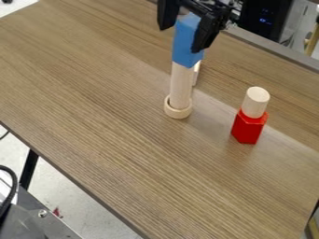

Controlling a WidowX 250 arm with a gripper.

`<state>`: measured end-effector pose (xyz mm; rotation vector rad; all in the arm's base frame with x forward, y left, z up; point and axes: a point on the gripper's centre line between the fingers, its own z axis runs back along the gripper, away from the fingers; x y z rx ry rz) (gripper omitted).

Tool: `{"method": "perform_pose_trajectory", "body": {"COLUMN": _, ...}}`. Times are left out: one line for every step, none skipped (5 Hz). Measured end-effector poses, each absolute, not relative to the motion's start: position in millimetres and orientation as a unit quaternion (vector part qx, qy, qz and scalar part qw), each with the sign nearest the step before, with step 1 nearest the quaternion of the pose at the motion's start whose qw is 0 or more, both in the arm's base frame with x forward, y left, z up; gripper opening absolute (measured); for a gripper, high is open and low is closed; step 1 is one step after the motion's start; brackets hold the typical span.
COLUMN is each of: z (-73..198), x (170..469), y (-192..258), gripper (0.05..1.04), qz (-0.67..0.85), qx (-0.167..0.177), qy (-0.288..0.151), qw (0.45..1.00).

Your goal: Pick up the blue cube and put it on the cylinder

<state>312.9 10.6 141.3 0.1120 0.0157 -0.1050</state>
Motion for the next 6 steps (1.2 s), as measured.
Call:
{"method": "perform_pose_trajectory", "body": {"z": 133.4, "x": 313.2, "y": 9.1, "gripper": 1.001, "qz": -0.03, "qx": 0.042, "qy": -0.001, "qw": 0.999}}
{"method": "perform_pose_trajectory", "body": {"z": 131.1, "x": 317.7, "y": 6.4, "gripper": 0.979, "qz": -0.012, "qx": 0.029, "qy": -0.015, "qw": 0.999}}
{"method": "perform_pose_trajectory", "body": {"z": 125.5, "x": 327.0, "y": 4.9, "gripper": 0.694, "qz": 0.009, "qx": 0.028, "qy": -0.031, "qw": 0.999}}
{"method": "perform_pose_trajectory", "body": {"z": 121.4, "x": 331.1, "y": 4.3, "gripper": 0.605, "qz": 0.025, "qx": 0.036, "qy": -0.044, "qw": 0.998}}
{"method": "perform_pose_trajectory", "body": {"z": 121.1, "x": 333.4, "y": 2.7, "gripper": 0.605, "qz": 0.028, "qx": 0.039, "qy": -0.052, "qw": 0.997}}
{"method": "perform_pose_trajectory", "body": {"z": 123.0, "x": 327.5, "y": 3.6, "gripper": 0.605, "qz": 0.028, "qx": 0.048, "qy": -0.052, "qw": 0.997}}
